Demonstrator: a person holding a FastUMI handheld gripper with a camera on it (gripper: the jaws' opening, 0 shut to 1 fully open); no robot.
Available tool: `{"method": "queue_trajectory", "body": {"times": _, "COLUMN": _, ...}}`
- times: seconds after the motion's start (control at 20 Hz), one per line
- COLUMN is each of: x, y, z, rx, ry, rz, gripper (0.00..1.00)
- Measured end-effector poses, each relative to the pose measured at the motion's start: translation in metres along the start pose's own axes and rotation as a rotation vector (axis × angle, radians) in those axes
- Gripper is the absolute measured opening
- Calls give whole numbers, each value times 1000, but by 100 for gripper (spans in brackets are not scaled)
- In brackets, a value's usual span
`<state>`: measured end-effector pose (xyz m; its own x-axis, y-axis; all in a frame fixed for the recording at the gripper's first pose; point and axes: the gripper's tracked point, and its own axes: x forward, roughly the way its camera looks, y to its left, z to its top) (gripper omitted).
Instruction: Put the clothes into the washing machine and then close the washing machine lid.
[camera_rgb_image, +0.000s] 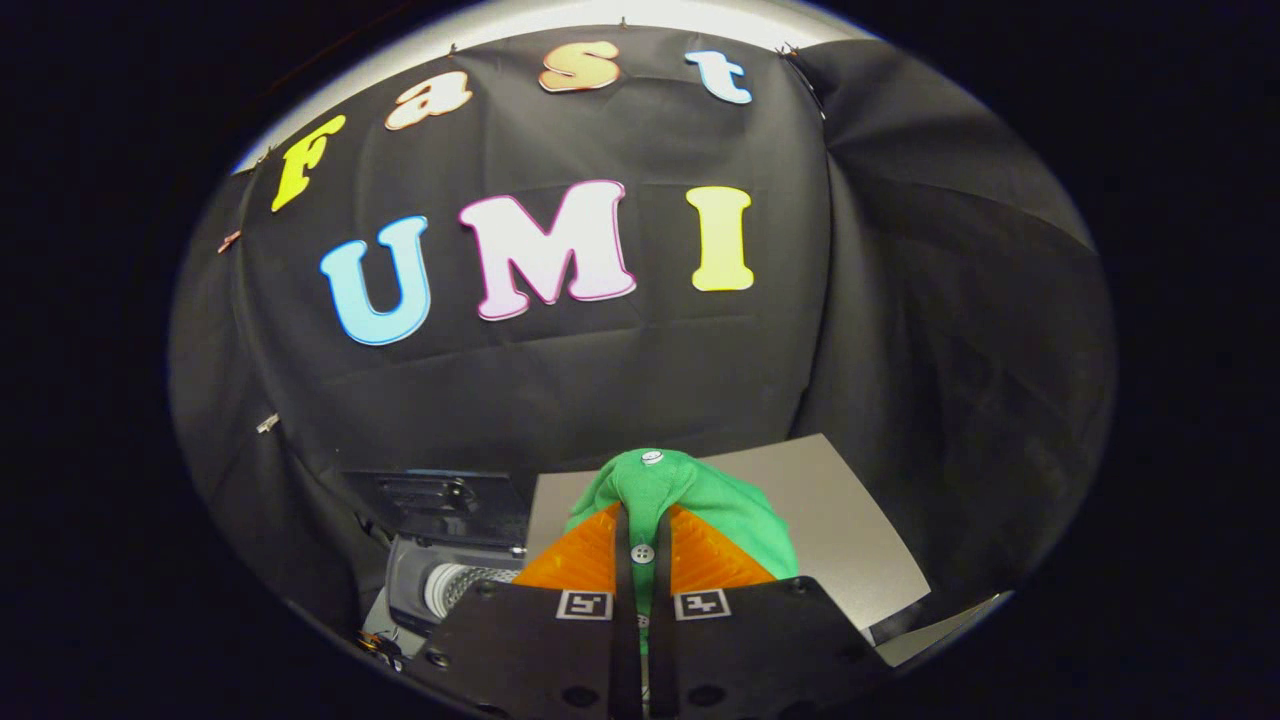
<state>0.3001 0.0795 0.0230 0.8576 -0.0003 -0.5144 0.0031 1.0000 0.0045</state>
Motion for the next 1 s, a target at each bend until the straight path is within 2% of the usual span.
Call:
{"method": "queue_trajectory", "body": {"times": 0.25, "x": 0, "y": 86, "z": 1, "rx": -33, "ry": -6, "rz": 91, "gripper": 8}}
{"method": "queue_trajectory", "body": {"times": 0.6, "x": 35, "y": 209, "z": -54, "rx": -40, "ry": 74, "rz": 240, "gripper": 8}}
{"method": "queue_trajectory", "body": {"times": 1.0, "x": 70, "y": 287, "z": -123, "rx": -52, "ry": 154, "rz": 305, "gripper": 8}}
